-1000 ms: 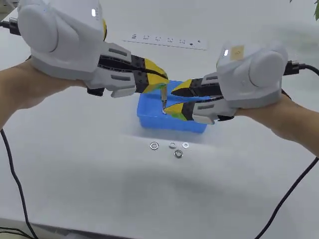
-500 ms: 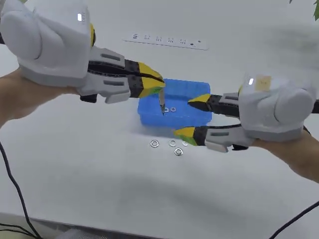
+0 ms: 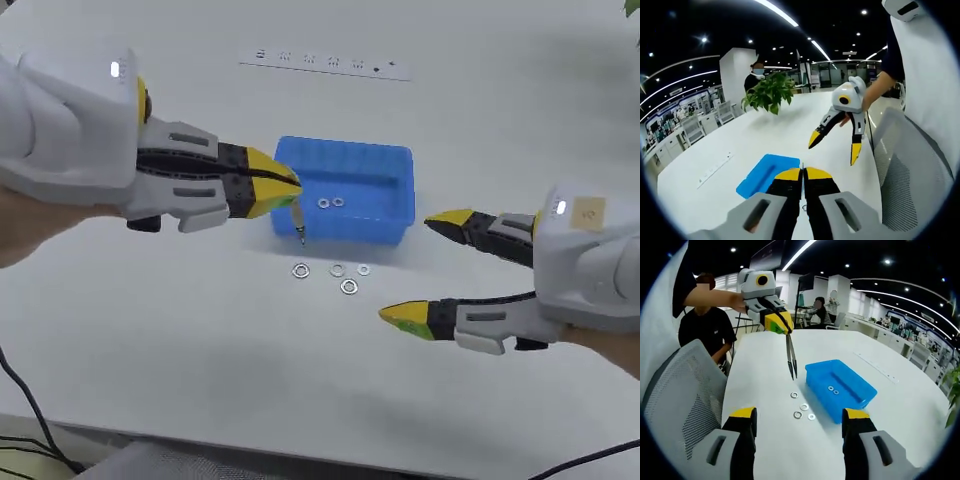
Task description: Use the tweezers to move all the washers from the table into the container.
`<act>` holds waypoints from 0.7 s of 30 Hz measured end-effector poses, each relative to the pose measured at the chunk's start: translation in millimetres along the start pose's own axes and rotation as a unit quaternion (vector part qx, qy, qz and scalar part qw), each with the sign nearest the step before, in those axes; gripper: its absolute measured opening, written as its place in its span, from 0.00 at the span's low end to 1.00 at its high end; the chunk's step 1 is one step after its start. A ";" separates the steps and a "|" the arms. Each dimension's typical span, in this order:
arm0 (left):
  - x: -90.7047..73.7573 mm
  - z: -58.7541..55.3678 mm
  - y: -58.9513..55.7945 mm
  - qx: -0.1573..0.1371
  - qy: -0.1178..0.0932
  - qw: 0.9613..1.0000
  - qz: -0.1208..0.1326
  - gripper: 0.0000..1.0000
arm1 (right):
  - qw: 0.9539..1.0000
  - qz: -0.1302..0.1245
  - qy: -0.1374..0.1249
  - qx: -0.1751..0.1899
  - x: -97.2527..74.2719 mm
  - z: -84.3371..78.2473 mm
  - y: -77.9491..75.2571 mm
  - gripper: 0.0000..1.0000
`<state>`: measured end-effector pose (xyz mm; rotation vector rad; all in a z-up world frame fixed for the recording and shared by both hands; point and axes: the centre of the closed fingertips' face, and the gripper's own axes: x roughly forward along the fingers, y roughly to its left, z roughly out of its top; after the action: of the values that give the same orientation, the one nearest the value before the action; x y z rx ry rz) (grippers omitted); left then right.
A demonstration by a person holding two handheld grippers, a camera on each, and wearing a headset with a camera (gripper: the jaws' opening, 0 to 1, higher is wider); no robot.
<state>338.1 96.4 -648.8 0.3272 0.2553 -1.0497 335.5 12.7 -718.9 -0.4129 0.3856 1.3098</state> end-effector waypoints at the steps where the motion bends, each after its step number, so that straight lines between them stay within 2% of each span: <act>1: 1.3 -2.6 -0.9 0.000 0.002 1.000 -0.002 0.04 | 1.000 -0.001 -0.004 0.005 0.2 -0.3 0.9 0.77; 3: 2.4 -6.5 -1.9 -0.002 0.005 1.000 -0.004 0.04 | 1.000 0.001 0.000 0.004 0.6 -2.3 3.1 0.78; 6: 2.6 -7.5 0.9 -0.015 -0.005 1.000 0.005 0.04 | 1.000 0.001 0.003 0.007 2.5 -5.6 6.1 0.84; 11: 8.2 -19.5 -4.5 -0.015 0.009 1.000 -0.002 0.04 | 1.000 0.004 -0.004 0.028 6.0 -8.0 11.9 0.91; 21: 11.5 -31.6 -7.8 -0.019 0.017 1.000 -0.005 0.05 | 0.999 0.020 0.008 0.036 10.3 -17.6 22.0 1.00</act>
<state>335.2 95.7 -683.2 0.3099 0.3070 -1.0489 315.5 17.1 -740.9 -0.3570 0.4542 1.3273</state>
